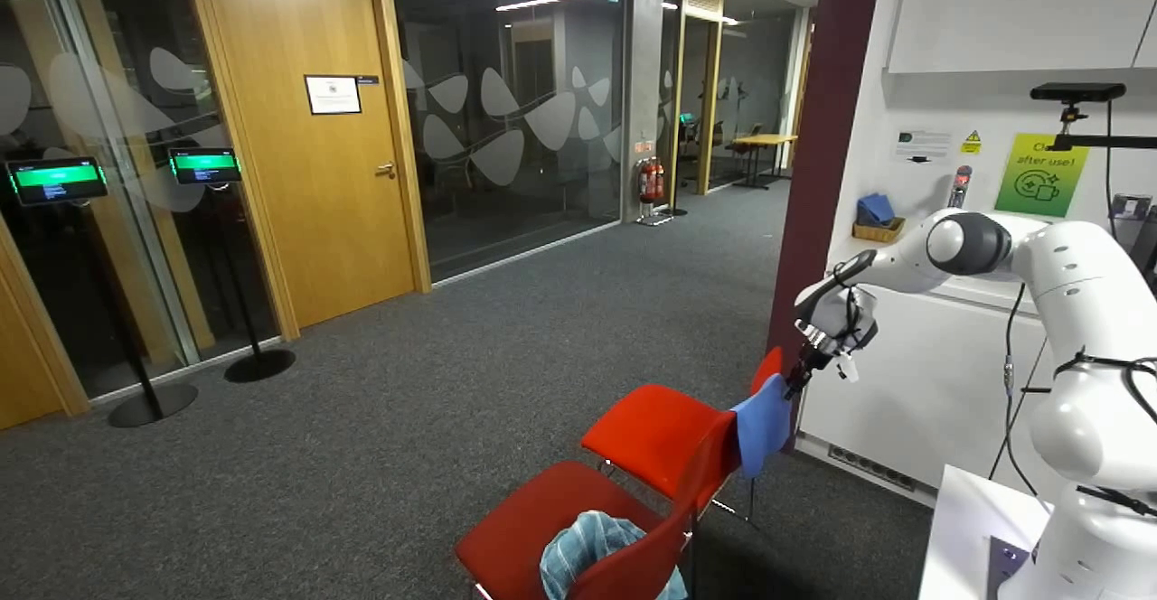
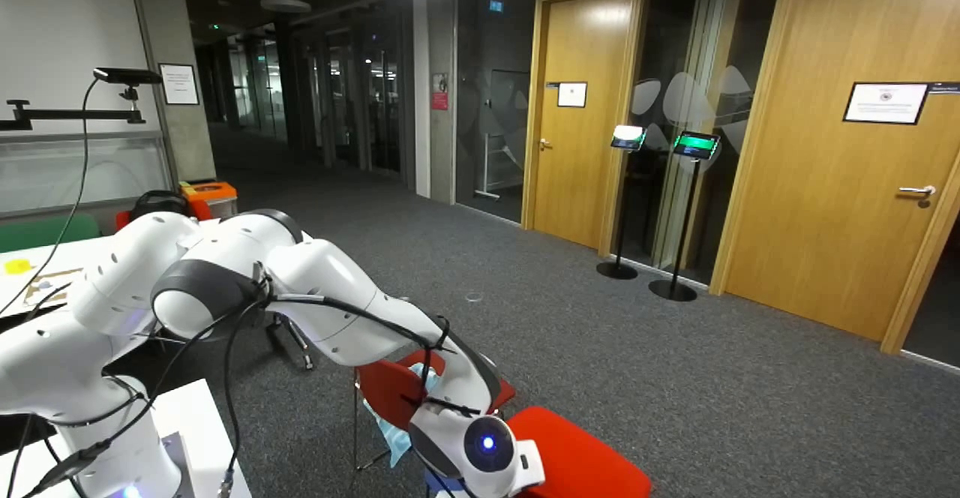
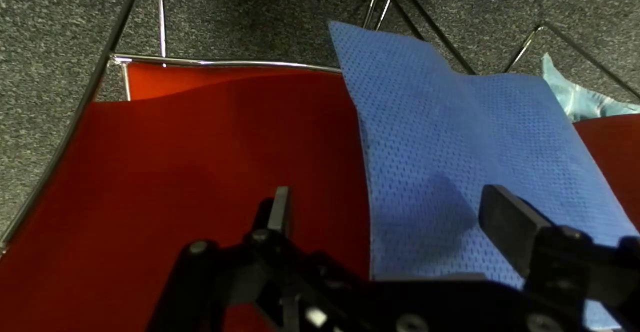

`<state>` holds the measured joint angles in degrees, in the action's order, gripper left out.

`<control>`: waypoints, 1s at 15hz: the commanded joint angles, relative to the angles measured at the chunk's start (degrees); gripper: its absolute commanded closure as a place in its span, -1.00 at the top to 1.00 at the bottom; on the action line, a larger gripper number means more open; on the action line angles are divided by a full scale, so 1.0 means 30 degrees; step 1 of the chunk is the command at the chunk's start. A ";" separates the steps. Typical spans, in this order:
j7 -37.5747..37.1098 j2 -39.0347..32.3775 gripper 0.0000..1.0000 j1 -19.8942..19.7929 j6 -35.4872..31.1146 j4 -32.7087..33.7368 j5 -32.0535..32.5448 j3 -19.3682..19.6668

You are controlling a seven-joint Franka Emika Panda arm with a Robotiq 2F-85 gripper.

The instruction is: Put the towel on the seat

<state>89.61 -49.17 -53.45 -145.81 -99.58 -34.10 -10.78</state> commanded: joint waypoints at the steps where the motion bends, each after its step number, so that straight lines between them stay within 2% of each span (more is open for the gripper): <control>1: 0.1588 -0.0417 1.00 -0.0725 0.1304 0.0969 0.0132 -0.0548; 2: 0.1622 -0.0468 0.97 -0.0695 0.1592 0.1130 0.0153 -0.0495; 4: 0.1575 -0.0626 0.46 -0.0584 0.2056 0.1491 0.0201 -0.0351; 6: 0.1482 -0.0778 0.23 -0.0518 0.2456 0.1784 0.0192 -0.0274; 11: 0.1165 -0.0779 -0.54 -0.0356 0.2984 0.2086 0.0170 -0.0041; 13: 0.0693 -0.0307 -0.87 -0.0362 0.2691 0.1586 -0.0147 0.0034; 14: 0.0627 0.0058 -0.99 -0.0500 0.2642 0.1208 -0.0381 -0.0043; 15: 0.0565 0.0530 -1.00 -0.0702 0.2712 0.0746 -0.0676 -0.0135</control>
<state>90.77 -51.04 -54.08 -139.39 -94.91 -34.22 -10.76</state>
